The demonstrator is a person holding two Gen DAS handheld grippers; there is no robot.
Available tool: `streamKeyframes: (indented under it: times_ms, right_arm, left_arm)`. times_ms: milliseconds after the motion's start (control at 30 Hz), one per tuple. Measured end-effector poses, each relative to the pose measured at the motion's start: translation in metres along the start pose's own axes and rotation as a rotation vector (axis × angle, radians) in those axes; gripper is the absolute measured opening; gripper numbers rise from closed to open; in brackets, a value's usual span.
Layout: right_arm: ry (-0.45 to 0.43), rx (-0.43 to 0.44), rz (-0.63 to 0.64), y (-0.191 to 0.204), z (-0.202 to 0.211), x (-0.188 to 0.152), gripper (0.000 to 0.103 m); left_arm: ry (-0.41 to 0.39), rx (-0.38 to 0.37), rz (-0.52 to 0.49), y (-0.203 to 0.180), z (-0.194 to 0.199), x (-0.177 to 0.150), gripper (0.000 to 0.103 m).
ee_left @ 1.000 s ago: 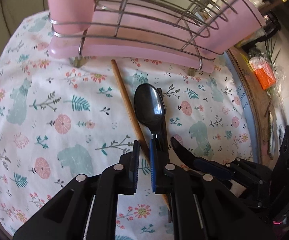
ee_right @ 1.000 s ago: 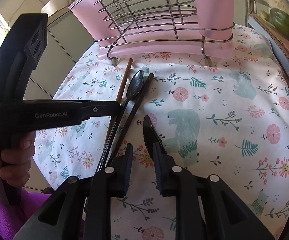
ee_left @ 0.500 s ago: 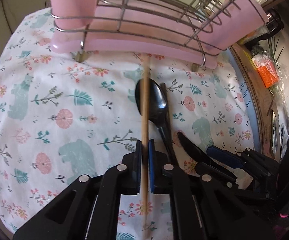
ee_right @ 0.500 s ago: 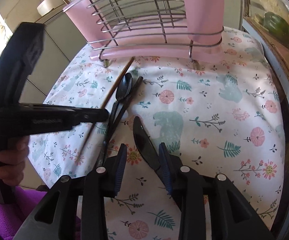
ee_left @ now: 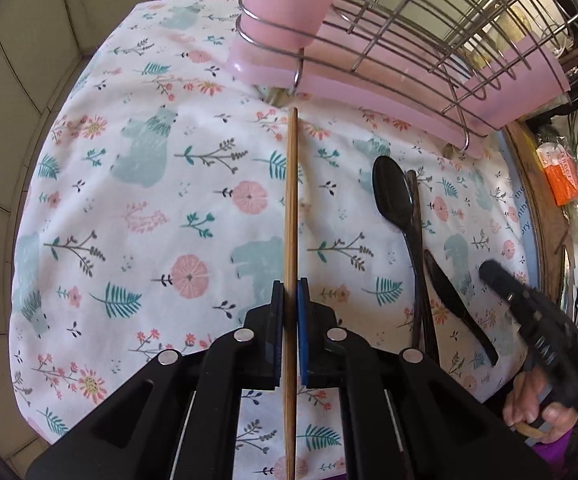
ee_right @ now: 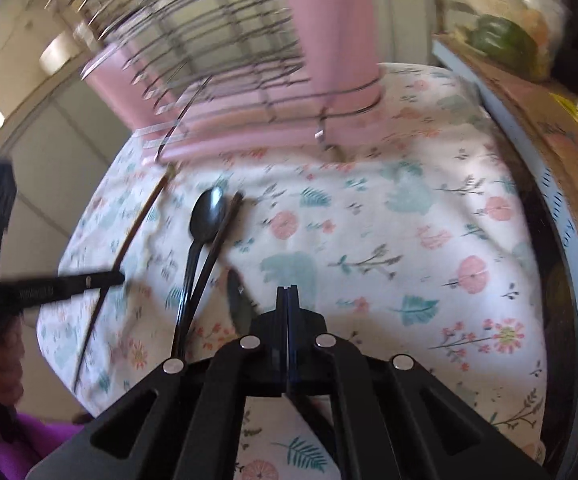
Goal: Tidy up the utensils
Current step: 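Grasp a wooden chopstick with left tool while right tool grasps the black serrated knife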
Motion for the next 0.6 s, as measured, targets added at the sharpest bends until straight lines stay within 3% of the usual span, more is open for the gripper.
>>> streamKeyframes:
  times_ms: [100, 133, 167, 233, 267, 433, 600]
  right_arm:
    - [-0.024, 0.075, -0.070, -0.007, 0.008, 0.003, 0.002]
    - [0.002, 0.098, -0.044, -0.004, 0.008, 0.002, 0.007]
    - [0.030, 0.106, -0.006, 0.000, 0.008, 0.000, 0.023]
    - [0.061, 0.105, 0.062, 0.011, 0.006, -0.003, 0.032]
    - [0.084, 0.104, 0.101, 0.016, 0.004, -0.005, 0.033]
    - [0.156, 0.074, 0.220, 0.039, -0.014, -0.014, 0.033]
    - [0.175, -0.001, 0.300, 0.050, -0.032, -0.017, 0.033]
  left_arm:
    - [0.019, -0.002, -0.004, -0.001, -0.002, -0.003, 0.006]
    - [0.029, -0.001, -0.007, -0.001, -0.002, -0.004, 0.006]
    - [0.042, -0.001, -0.007, -0.001, -0.003, -0.004, 0.007]
    - [0.050, -0.002, -0.008, -0.001, -0.002, -0.005, 0.014]
    - [0.041, -0.002, -0.013, -0.001, 0.001, -0.004, 0.018]
    - [-0.003, 0.006, -0.043, 0.002, 0.017, -0.003, 0.019]
    - [-0.038, 0.013, -0.059, 0.007, 0.031, 0.001, 0.019]
Point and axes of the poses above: each gripper's, at about its wrist camera, not at the fingertips, and z roughly against the way its jaws point, y to its left, x to its top, the point moved 4 cm from there along -z, roughly the way its jaws point, and after that the axes turned 4 degrees about z, right-handed, at the moved point
